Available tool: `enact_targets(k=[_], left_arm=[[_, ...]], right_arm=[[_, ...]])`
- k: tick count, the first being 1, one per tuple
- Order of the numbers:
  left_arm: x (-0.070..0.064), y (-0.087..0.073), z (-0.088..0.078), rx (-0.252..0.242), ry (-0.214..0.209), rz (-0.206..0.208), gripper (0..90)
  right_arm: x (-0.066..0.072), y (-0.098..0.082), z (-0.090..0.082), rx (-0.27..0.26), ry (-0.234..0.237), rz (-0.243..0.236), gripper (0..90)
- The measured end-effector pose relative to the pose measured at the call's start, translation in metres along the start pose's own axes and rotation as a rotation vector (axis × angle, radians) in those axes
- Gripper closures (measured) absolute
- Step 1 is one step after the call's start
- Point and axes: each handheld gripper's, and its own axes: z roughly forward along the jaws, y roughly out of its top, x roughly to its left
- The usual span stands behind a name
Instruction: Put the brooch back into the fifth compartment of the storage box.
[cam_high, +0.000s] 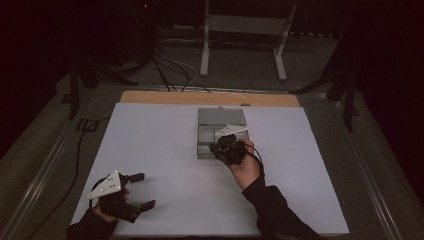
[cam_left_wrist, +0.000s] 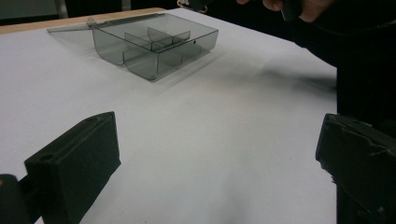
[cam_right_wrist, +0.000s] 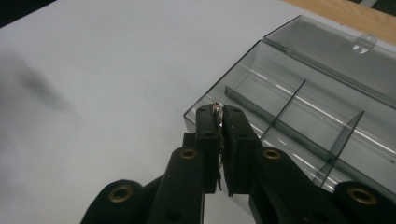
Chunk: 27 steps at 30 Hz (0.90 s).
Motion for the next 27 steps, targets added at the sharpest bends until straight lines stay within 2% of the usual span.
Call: enact_targets(k=[10, 27], left_arm=[[0.000, 0.000, 0.000, 0.002, 0.000, 0.002, 1.2], [0.000, 0.000, 0.000, 0.003, -0.001, 0.000, 1.2]], right_arm=[[-0.012, 0.006, -0.002, -0.004, -0.018, 0.017, 86.2], [-0.036, 0.000, 0.015, 0.035, -0.052, 0.077, 86.1]])
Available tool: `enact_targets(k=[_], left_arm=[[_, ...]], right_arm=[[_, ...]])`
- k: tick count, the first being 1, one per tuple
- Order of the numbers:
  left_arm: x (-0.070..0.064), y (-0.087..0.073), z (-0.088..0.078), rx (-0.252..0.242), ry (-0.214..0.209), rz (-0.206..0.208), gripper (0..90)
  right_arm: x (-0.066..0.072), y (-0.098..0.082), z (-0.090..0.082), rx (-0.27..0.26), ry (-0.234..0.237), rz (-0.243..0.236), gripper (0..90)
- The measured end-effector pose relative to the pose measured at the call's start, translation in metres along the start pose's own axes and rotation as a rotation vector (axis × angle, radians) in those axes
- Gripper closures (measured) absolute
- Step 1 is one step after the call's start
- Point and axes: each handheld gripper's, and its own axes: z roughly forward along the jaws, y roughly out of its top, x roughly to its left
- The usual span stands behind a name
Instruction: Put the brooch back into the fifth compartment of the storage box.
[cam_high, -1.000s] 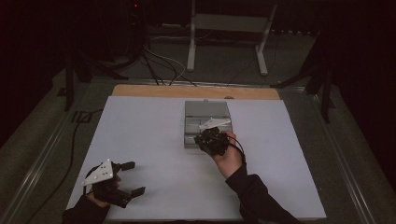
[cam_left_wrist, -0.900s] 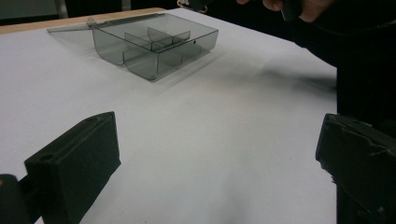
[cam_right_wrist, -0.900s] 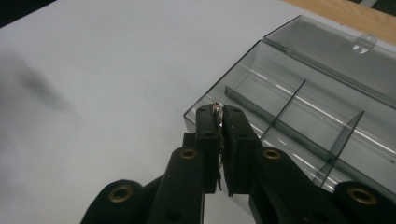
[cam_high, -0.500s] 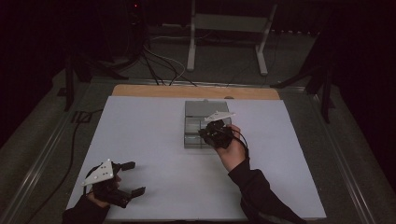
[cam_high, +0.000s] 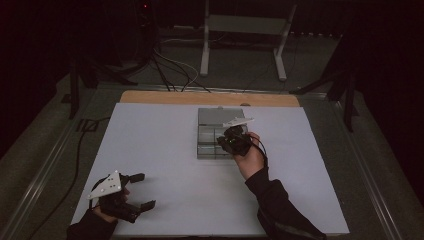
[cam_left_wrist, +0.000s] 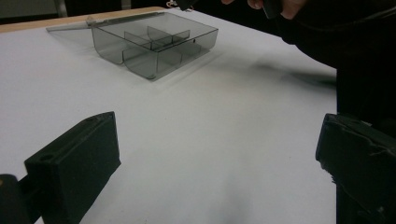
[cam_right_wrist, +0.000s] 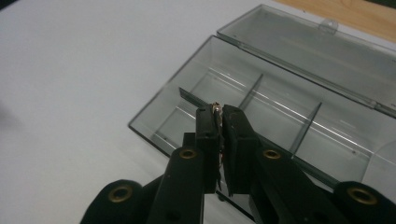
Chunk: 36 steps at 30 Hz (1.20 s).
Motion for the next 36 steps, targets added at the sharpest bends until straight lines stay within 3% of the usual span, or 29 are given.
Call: enact_targets(k=[12, 36], left_arm=[[0.000, 0.000, 0.000, -0.002, 0.000, -0.001, 1.2], [0.000, 0.000, 0.000, 0.003, 0.001, 0.003, 1.2]], right_arm=[[-0.012, -0.007, 0.013, 0.035, -0.008, 0.039, 86.0], [-0.022, -0.015, 0.029, 0.101, -0.006, 0.062, 84.7]])
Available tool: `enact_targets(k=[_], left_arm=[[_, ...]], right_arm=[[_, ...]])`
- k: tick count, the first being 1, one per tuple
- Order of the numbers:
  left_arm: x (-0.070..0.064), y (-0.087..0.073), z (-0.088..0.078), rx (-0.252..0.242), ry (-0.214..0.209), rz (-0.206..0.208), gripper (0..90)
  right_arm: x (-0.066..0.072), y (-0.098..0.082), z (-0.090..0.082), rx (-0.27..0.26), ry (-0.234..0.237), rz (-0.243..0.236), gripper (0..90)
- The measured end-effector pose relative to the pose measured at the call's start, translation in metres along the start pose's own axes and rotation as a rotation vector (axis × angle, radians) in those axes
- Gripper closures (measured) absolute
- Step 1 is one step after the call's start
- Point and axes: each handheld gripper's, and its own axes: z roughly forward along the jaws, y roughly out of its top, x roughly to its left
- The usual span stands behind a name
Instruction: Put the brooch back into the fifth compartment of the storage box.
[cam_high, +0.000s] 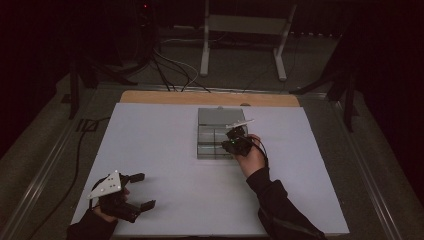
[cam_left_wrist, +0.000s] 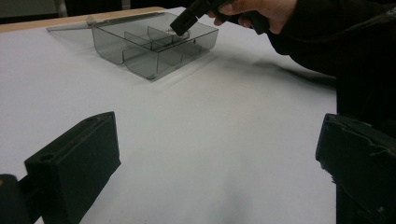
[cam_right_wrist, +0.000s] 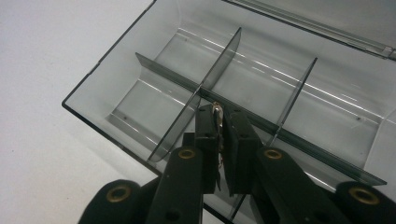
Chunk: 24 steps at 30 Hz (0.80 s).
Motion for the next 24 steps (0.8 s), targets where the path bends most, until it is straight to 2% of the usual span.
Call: enact_targets(k=[6, 9, 11, 12, 13, 15, 16, 20, 22, 24], left_arm=[[0.000, 0.000, 0.000, 0.002, 0.003, 0.001, 1.2], [0.000, 0.000, 0.000, -0.002, 0.001, 0.000, 1.2], [0.000, 0.000, 0.000, 0.002, 0.001, 0.001, 1.2], [0.000, 0.000, 0.000, 0.001, 0.000, 0.000, 1.2], [0.000, 0.000, 0.000, 0.001, 0.000, 0.000, 1.2], [0.000, 0.000, 0.000, -0.003, 0.004, -0.001, 1.2], [0.000, 0.000, 0.000, -0.001, 0.003, 0.000, 1.2], [0.000, 0.000, 0.000, -0.003, 0.002, -0.001, 1.2], [0.001, 0.000, 0.000, -0.001, 0.002, -0.002, 1.2], [0.001, 0.000, 0.000, -0.004, 0.001, -0.006, 1.2]], right_arm=[[-0.001, 0.002, -0.002, -0.020, -0.010, -0.005, 66.8], [-0.002, 0.003, -0.006, -0.042, 0.001, 0.000, 52.1], [-0.002, 0.003, -0.007, -0.048, 0.010, 0.009, 36.0], [-0.001, 0.004, -0.009, -0.060, 0.011, 0.014, 31.0], [-0.001, 0.004, -0.009, -0.060, 0.011, 0.014, 31.0], [0.002, 0.004, -0.013, -0.079, -0.009, 0.007, 18.3], [0.002, 0.004, -0.015, -0.087, 0.003, 0.014, 14.6], [0.002, 0.003, -0.022, -0.102, 0.065, -0.007, 2.4], [0.002, 0.001, -0.025, -0.098, 0.065, -0.022, 2.4], [0.000, 0.001, -0.028, -0.096, 0.112, -0.025, 2.1]])
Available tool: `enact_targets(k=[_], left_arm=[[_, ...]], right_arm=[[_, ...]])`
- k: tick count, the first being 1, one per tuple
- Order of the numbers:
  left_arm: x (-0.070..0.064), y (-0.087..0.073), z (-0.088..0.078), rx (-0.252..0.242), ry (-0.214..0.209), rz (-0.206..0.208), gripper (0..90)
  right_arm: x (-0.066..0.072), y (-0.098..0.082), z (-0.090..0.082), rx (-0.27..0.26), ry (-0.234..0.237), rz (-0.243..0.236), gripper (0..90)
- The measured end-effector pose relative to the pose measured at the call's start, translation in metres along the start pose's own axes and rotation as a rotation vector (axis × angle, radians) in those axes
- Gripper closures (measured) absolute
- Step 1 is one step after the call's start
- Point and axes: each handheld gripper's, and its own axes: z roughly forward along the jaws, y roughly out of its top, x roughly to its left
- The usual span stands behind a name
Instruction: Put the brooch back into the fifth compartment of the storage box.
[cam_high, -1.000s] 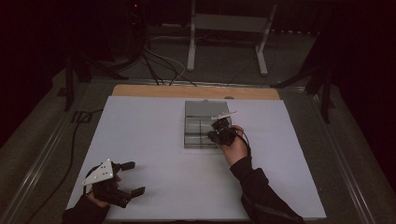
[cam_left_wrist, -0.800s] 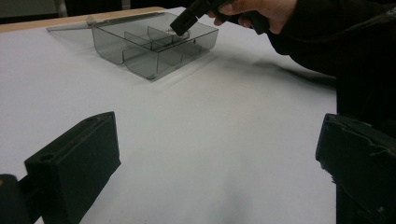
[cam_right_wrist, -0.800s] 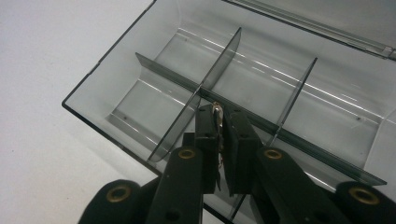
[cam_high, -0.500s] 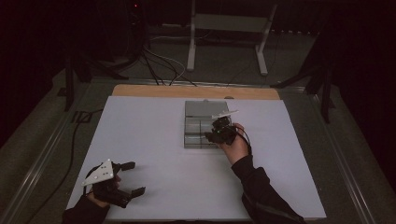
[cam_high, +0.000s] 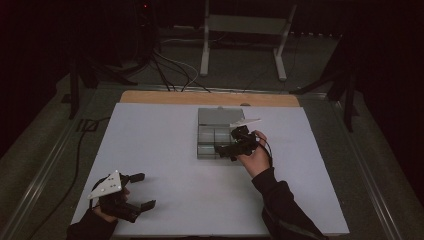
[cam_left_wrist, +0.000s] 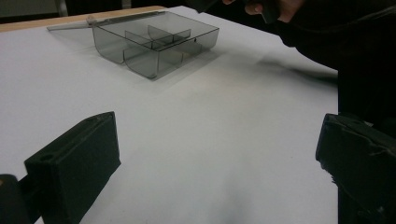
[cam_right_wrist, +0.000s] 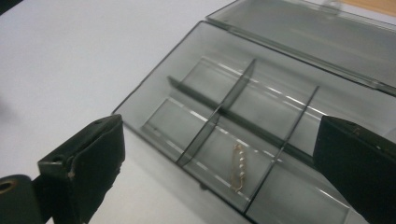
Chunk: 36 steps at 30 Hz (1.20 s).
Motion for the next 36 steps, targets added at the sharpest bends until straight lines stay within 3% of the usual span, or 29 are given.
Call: enact_targets(k=[2, 7, 15, 25, 29, 36], left_arm=[[0.000, 0.000, 0.000, 0.000, 0.001, 0.004, 1.2], [0.000, 0.000, 0.000, -0.002, 0.001, 0.000, 1.2], [0.000, 0.000, 0.000, -0.001, -0.002, -0.001, 1.2], [0.000, 0.000, 0.001, -0.001, -0.006, 0.000, 1.2], [0.000, 0.000, 0.002, 0.002, -0.005, 0.000, 1.2], [0.000, 0.001, 0.001, 0.000, -0.005, 0.003, 1.2]], right_arm=[[-0.003, -0.001, -0.003, -0.013, 0.036, 0.016, 0.0], [-0.005, -0.002, -0.013, -0.033, 0.026, -0.004, 0.0], [-0.011, -0.007, -0.041, -0.081, 0.093, -0.046, 0.0], [-0.014, -0.027, -0.064, -0.111, 0.129, -0.040, 0.0], [-0.016, -0.047, -0.069, -0.106, 0.163, -0.056, 0.0], [-0.021, -0.079, -0.073, -0.098, 0.170, -0.091, 0.0]])
